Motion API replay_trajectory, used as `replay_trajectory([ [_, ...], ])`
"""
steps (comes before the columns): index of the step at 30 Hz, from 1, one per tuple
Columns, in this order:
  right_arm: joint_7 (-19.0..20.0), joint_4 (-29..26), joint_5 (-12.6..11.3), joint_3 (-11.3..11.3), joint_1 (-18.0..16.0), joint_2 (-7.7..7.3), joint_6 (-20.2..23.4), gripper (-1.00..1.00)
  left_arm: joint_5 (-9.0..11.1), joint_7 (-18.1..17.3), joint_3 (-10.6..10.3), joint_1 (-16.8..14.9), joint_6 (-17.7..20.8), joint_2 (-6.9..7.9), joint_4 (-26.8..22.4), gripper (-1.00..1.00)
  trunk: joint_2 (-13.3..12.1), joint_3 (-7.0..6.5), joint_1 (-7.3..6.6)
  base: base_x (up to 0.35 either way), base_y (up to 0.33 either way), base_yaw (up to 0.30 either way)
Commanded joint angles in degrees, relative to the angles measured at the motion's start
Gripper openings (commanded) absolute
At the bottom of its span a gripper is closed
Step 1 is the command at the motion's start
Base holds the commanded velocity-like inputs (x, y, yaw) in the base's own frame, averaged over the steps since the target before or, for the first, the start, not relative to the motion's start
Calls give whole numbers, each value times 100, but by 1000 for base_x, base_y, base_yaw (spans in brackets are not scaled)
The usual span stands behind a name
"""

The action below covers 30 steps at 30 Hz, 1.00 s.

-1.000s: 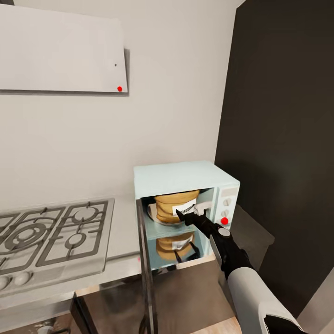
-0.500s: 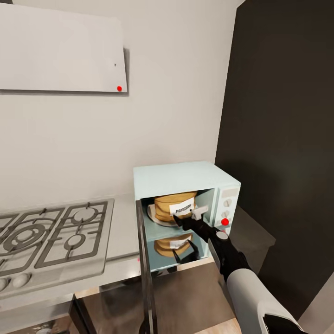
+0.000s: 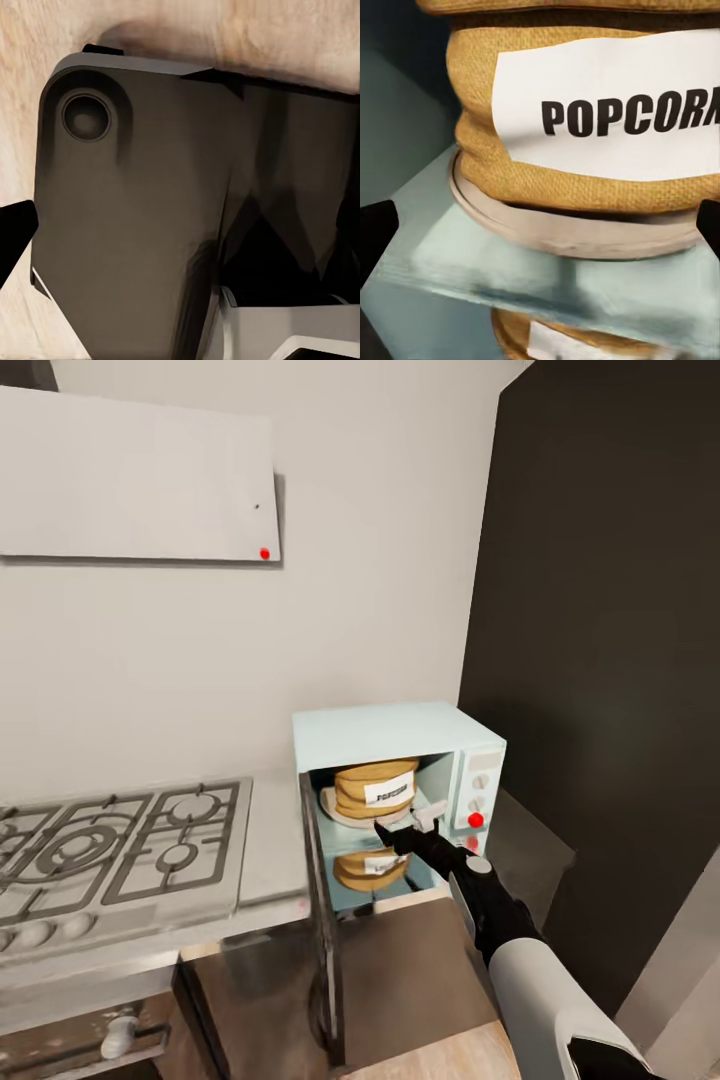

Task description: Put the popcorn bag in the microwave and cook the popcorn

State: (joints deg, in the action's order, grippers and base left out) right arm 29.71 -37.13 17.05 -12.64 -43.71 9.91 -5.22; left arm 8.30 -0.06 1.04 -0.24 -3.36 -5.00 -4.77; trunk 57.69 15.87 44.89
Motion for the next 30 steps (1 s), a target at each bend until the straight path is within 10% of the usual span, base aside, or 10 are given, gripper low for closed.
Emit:
replay_trajectory([
  [1,42,-2,61,-45,-6,9,-32,100,40,-1,8,-2,-16,-1,2,100,5,7,-3,-344,0,0],
  [15,112,-545,63,-45,-6,9,141,100,40,2,4,-2,-16,-1,3,100,5,7,-3,-342,0,0],
  [18,418,-1147,62,-60,-6,1,961,100,40,4,4,-2,-16,-1,2,100,5,7,-3,-332,0,0],
  [30,961,-1710,29,-70,94,-901,2830,100,40,1,9,-2,-16,-1,2,100,5,7,-3,-319,0,0],
])
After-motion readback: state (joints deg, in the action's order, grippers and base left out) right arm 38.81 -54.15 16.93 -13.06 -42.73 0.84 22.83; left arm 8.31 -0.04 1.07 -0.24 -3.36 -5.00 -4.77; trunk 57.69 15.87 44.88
